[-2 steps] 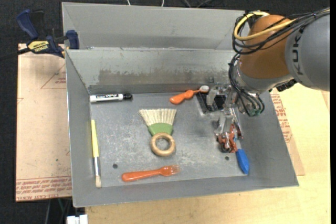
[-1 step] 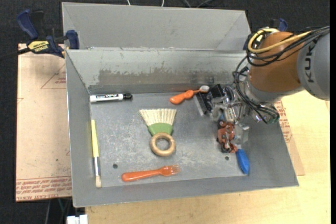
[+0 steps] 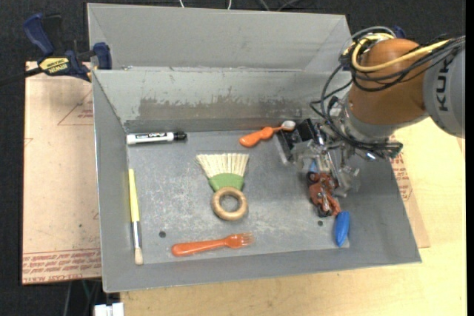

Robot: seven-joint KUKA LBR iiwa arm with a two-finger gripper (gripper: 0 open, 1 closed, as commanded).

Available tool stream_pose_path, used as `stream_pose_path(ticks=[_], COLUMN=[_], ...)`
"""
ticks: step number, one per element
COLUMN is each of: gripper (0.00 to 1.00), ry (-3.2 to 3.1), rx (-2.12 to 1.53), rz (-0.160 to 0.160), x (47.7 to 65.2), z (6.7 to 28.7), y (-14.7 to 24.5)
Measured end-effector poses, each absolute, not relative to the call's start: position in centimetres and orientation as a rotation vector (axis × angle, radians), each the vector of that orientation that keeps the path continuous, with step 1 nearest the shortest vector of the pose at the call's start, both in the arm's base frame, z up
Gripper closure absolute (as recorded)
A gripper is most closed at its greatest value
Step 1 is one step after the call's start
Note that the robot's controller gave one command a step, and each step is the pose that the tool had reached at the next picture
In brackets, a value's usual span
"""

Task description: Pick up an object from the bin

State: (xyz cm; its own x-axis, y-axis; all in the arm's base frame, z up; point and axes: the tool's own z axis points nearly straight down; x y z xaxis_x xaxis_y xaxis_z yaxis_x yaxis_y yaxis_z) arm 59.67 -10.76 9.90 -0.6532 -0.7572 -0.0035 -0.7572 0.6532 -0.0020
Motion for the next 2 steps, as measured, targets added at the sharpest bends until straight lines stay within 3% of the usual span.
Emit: stream_pose_path(ticks=[1, 2], gripper=[0.00, 0.00], ry=[2.692, 2.314], rx=[-1.613, -2.105], rz=[0.003, 0.012], x=[59.1, 59.6], z=[10.1, 8.3], y=[-11.7, -11.0])
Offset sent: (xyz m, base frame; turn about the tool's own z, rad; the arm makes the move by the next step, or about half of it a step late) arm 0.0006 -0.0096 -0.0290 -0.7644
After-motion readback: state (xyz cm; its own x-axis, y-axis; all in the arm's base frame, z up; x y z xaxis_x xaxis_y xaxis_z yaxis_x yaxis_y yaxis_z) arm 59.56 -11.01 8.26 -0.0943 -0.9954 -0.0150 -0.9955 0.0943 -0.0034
